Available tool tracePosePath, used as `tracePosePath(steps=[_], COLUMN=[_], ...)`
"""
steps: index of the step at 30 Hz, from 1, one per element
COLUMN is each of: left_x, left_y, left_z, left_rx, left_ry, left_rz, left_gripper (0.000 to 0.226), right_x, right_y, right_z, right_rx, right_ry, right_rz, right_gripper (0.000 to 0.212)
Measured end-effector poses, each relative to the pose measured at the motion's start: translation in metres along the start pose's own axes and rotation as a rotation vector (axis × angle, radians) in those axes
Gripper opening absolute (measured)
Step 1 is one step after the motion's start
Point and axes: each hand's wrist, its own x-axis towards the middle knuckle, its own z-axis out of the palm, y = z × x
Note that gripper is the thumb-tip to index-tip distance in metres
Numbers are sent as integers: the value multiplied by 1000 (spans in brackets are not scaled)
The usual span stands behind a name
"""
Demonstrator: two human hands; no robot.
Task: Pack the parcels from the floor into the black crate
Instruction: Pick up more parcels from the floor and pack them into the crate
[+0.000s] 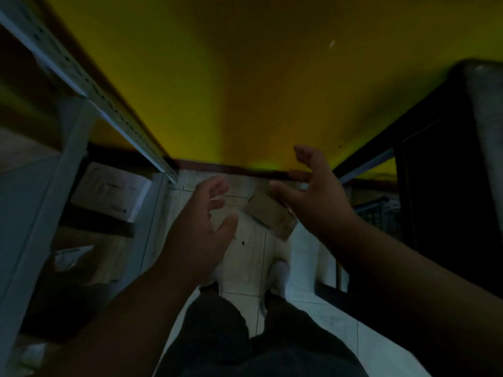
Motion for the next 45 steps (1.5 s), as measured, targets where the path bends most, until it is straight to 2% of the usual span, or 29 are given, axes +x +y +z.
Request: tracePosePath(steps=[5,10,14,20,25,28,30,33,37,41,45], left_x=[88,167,200,197,223,259,280,295,284,251,210], left_y=[-85,-195,-289,-419,-484,-507,-515,-517,-497,-436,-337], left_z=[40,110,175,267,317,345,356,362,344,297,230], left_rx=[46,156,202,247,400,426,367,294,317,412,590], left_ry=[-196,-353,-366,-370,-370,-341,-340,-354,-299,-321,-287], left_rz=[-71,-92,-264,-436,-365,-400,-479,-576,-602,-454,-167], left_gripper=[62,59,58,55,64,76,83,80,87,83,60], right_x=[61,106,130,171,208,222,227,230,219,187,150], right_y=[70,191,300,450,542,576,586,589,564,501,395], right_z=[59,114,151,200,228,233,234,235,220,191,147], right_rx=[113,326,290,196,130,74,71,132,74,68,114], right_ry=[178,353,394,424,408,408,333,214,177,305,397], right_rz=[128,397,566,656,778,880,972,1041,937,825,719], right_gripper=[74,67,53,39,57,68,72,63,46,31,41])
